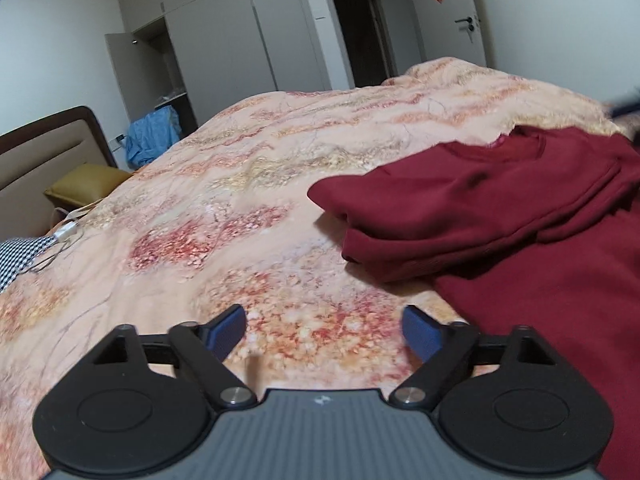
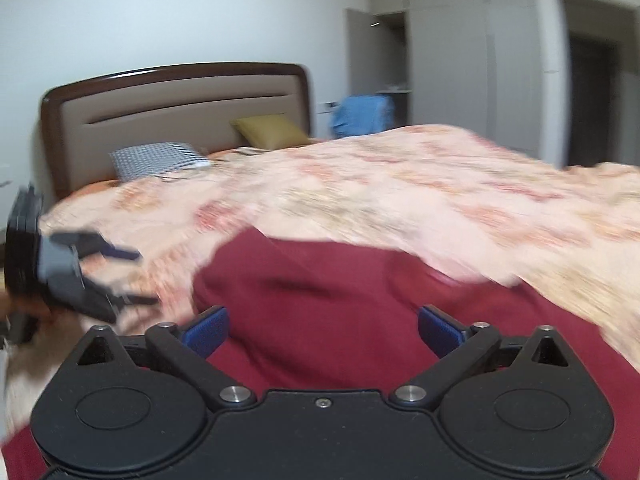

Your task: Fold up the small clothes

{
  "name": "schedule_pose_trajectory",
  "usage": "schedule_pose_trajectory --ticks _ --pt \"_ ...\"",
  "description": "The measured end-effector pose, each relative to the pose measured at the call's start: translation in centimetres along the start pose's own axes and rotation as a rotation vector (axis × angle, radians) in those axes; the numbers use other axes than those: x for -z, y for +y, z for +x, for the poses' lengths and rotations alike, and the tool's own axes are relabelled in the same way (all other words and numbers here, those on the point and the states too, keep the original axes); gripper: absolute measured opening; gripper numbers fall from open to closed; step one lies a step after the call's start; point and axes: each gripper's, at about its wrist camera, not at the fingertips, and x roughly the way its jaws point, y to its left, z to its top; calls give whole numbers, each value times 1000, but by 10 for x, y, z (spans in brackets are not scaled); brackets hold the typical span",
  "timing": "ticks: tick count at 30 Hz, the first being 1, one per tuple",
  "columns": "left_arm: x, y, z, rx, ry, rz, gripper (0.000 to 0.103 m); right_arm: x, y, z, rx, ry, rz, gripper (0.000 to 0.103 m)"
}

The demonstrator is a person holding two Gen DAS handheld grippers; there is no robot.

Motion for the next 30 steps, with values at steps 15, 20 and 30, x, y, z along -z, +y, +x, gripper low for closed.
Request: schedule_pose_trajectory --ticks 15,20,30 --pt "-9 -15 46 57 -90 240 78 -92 39 217 -199 241 114 71" --pt "-12 -19 45 71 -134 307 59 -89 48 241 -239 328 122 47" --pt "-27 -9 48 167 -117 232 10 -97 41 222 -138 212 109 6"
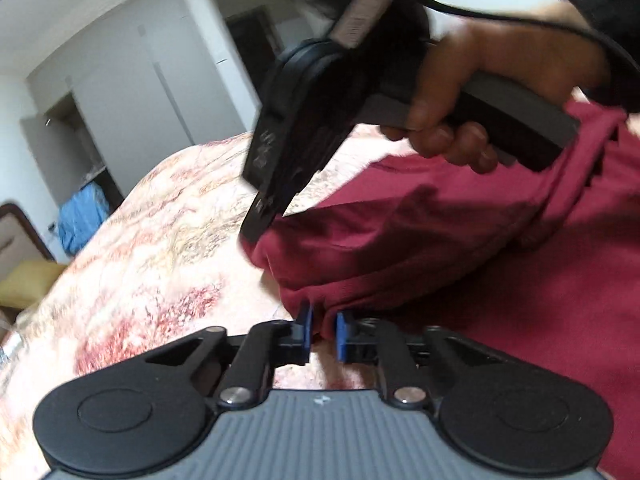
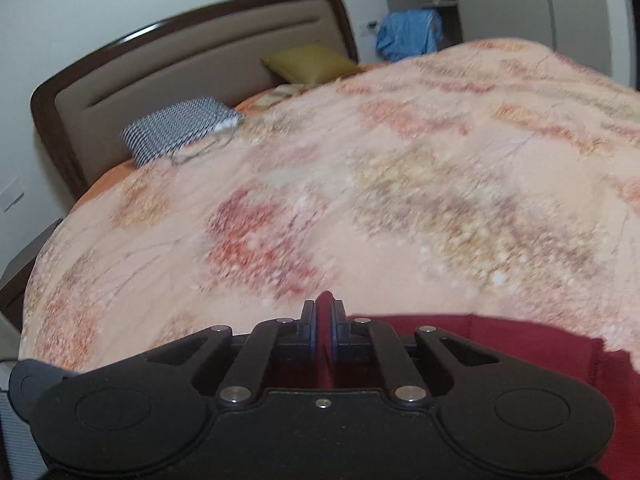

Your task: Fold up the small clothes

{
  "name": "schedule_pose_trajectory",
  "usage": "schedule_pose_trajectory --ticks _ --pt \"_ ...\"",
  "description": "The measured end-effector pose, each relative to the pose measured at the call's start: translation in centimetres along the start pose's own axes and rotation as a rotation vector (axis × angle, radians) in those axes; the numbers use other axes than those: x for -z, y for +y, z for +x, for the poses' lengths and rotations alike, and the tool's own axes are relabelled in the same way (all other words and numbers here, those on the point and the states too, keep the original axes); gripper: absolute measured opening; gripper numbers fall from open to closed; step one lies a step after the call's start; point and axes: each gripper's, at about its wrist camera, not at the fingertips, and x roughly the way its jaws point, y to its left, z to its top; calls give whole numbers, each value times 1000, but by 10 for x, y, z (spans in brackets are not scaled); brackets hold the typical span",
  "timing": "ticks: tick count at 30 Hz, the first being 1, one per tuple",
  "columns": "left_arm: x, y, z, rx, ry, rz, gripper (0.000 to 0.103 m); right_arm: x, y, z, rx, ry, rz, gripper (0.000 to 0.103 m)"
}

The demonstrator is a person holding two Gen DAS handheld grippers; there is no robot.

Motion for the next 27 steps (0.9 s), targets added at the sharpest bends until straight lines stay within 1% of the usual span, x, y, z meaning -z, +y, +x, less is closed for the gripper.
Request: schedule_pose_trajectory --ticks 3,5,7,9,11,12,13,14,16,17,18,19,20,21,22,23,24,26,27 --pt "0 8 -10 -23 -32 -103 8 -5 -5 -13 34 -89 11 6" --pt "1 18 -18 -23 -43 -214 8 -5 -4 -14 18 -122 14 6" --pt "2 28 -21 -19 -26 -328 8 -2 4 -6 16 -116 -11 6" --pt "6 39 -16 4 23 -423 8 0 10 4 10 -95 -16 7" --pt "11 47 -10 28 62 -483 9 2 13 9 0 -81 1 13" --pt "14 50 -8 45 76 -492 11 3 13 7 3 -83 -1 22" --pt "16 52 -7 54 91 -492 13 4 12 2 9 -91 -9 27" --pt "19 54 -7 62 104 -497 21 5 10 -5 19 -97 -17 31" --pt "26 54 -10 70 115 -528 31 9 0 -24 43 -104 -15 50" --pt "28 55 -11 72 120 -540 49 13 -6 -35 62 -111 -14 55" --pt "30 55 -14 71 118 -547 64 18 -12 -47 87 -119 -22 63" --pt "30 54 -16 66 107 -551 67 26 -18 -61 117 -128 -37 69" --pt "28 53 -22 65 95 -553 70 35 -23 -74 155 -138 -56 73" --pt "28 53 -27 70 88 -559 74 46 -28 -87 208 -150 -74 81" --pt "25 55 -32 70 78 -573 78 57 -33 -100 269 -159 -90 87" --pt "23 57 -34 58 63 -594 85 69 -37 -111 326 -165 -107 88" --pt "20 58 -33 39 52 -611 88 81 -43 -121 377 -170 -117 89" --pt "14 61 -28 2 38 -639 89 105 -52 -137 456 -169 -112 91" --pt "12 61 -25 -15 32 -656 89 116 -55 -143 472 -171 -104 93"
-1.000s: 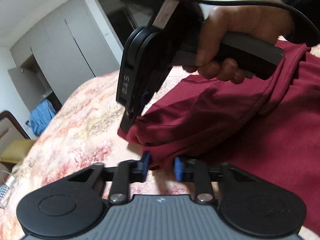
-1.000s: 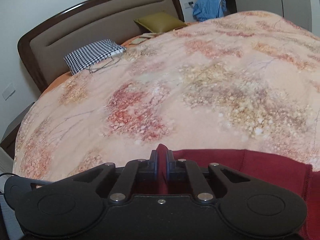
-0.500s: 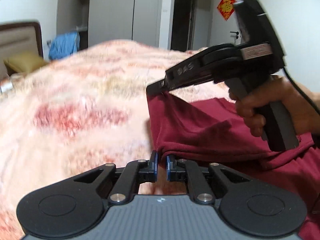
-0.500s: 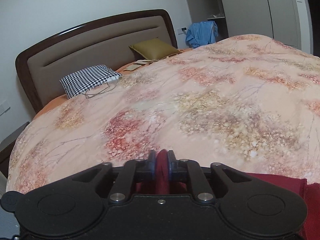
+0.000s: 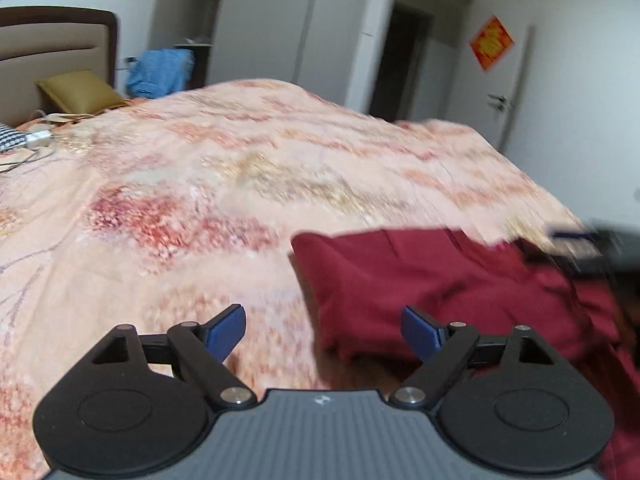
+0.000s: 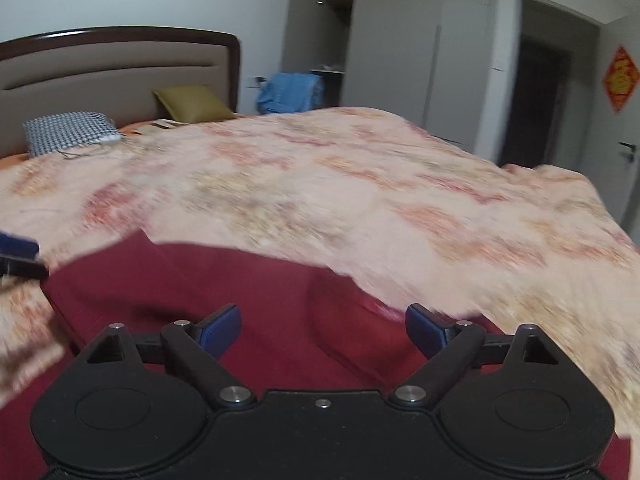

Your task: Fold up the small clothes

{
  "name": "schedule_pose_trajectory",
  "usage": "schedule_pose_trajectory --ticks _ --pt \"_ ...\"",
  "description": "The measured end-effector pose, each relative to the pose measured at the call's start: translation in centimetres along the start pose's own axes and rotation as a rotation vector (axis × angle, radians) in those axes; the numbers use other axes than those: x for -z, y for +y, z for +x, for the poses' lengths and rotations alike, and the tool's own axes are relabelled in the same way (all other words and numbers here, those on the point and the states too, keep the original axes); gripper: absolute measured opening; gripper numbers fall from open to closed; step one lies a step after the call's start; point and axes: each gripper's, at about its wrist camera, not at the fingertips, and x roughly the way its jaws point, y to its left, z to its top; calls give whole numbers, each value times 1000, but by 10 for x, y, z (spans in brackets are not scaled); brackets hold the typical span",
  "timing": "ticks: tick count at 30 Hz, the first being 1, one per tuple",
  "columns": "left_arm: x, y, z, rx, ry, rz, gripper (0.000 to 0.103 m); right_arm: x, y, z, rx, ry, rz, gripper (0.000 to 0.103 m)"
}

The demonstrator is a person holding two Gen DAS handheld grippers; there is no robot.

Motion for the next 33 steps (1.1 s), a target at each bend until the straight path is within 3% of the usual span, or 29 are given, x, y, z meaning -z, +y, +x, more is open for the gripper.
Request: schedule_pose_trajectory --ticks 2,6,10,14,22,27,33 --pt "-2 -2 10 -53 4 -31 89 19 -7 -7 25 6 1 98" --pt "8 2 33 -204 91 -45 87 54 -11 -12 177 45 -44 98" --pt "23 8 30 -203 62 -18 87 83 -20 -21 323 70 -102 101" --pt "25 4 27 -208 46 -1 88 93 -30 -41 382 59 -113 102" --pt "37 -11 -35 -232 -50 -10 103 107 -47 -140 252 -39 -10 102" --pt "65 -36 -94 -144 -85 -30 103 133 -38 -203 201 -34 2 102" --pt "110 -70 -148 -25 -28 -24 103 180 -15 -267 154 0 38 102"
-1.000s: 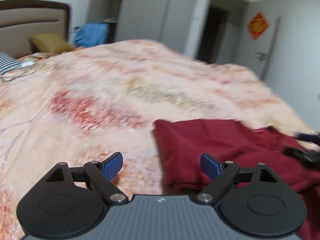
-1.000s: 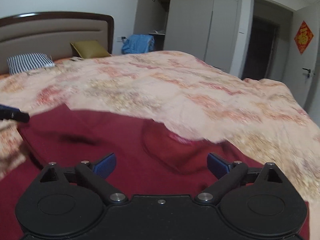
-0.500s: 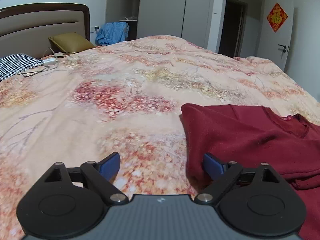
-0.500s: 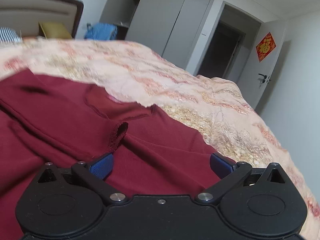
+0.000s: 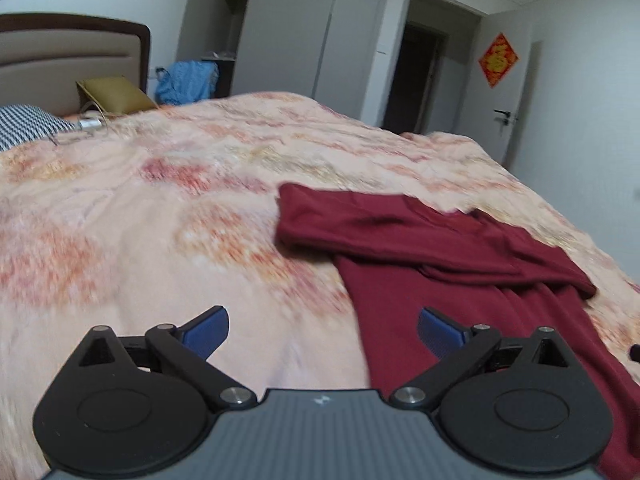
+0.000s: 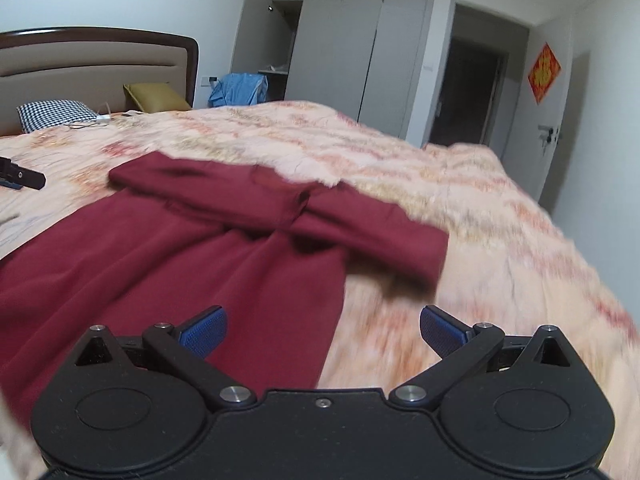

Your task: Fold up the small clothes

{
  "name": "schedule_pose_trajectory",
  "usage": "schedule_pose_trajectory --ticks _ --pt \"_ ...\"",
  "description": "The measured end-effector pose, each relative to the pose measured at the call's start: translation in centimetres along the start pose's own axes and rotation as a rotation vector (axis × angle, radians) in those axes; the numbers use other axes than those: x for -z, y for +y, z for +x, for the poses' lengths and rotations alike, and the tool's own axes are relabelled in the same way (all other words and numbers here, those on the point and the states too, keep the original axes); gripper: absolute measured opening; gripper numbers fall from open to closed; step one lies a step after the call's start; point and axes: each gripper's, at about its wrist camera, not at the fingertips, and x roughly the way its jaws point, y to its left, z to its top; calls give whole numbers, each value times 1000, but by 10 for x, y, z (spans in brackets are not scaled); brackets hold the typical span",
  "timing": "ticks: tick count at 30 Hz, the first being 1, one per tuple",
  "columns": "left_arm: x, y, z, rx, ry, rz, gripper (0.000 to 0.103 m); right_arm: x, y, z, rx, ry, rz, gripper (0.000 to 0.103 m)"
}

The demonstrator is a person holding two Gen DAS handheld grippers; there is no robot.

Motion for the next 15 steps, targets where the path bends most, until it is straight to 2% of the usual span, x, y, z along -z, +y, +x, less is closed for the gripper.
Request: schedule_pose_trajectory --ticks 4,8,11,14,15 --pt "37 -19 -17 53 89 21 103 32 10 -27 -22 42 95 102" --pt "68 -29 -26 43 146 37 103 56 16 -49 -23 57 178 102" --pt "79 -32 -36 27 153 31 103 65 12 -60 -42 48 305 102" --pt "81 -28 -43 28 173 -11 103 72 3 -65 -59 56 428 94" --pt "81 -26 -44 29 180 -28 103 75 1 -66 -64 59 461 87"
